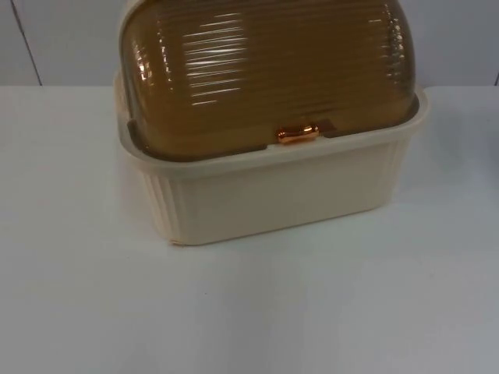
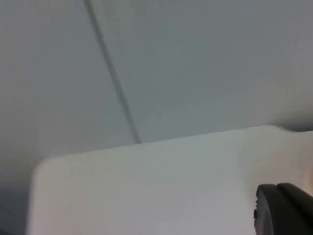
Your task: Open the box lid with the left hand, place the block into the box with the right hand, then close the box lid with the left hand.
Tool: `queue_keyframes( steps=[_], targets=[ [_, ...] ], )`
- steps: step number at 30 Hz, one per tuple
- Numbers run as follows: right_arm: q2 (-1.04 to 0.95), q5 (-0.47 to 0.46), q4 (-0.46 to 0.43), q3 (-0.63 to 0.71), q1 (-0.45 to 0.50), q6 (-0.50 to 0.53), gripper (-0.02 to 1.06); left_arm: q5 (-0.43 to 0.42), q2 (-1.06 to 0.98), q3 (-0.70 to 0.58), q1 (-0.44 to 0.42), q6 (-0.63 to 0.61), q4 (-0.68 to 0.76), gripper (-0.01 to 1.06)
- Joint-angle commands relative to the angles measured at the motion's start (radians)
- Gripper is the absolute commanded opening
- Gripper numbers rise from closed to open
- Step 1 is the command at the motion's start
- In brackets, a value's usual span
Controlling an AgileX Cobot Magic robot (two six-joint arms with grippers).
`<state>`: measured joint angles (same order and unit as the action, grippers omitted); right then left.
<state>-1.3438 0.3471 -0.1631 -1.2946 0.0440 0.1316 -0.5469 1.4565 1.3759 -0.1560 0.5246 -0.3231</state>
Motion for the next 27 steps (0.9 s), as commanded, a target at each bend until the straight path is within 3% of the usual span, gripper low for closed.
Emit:
queue_keyframes(
  steps=[1, 4, 11, 25, 27],
  targets=[
    [0.007, -0.007, -0.001, 0.0, 0.004, -0.004, 1.05, 0.063, -0.009, -0.001, 0.031, -0.028, 0.118, 0.0],
    [0.007, -0.007, -0.001, 0.0, 0.004, -0.004, 1.05, 0.143, -0.021, -0.008, 0.075, -0.107, 0.102, 0.0],
    [0.007, -0.007, -0.001, 0.0, 0.004, -0.004, 1.05, 0.21, 0.035, -0.008, 0.073, -0.111, -0.072, 0.0],
    [0.007, -0.005, -0.001, 0.0, 0.004, -0.004, 1.05, 0.157, 0.06, -0.008, 0.075, -0.106, -0.101, 0.0],
    [0.007, -0.003, -0.001, 0.0, 0.004, -0.004, 1.05, 0.143, 0.06, -0.008, 0.076, -0.084, -0.109, 0.04]
  ],
)
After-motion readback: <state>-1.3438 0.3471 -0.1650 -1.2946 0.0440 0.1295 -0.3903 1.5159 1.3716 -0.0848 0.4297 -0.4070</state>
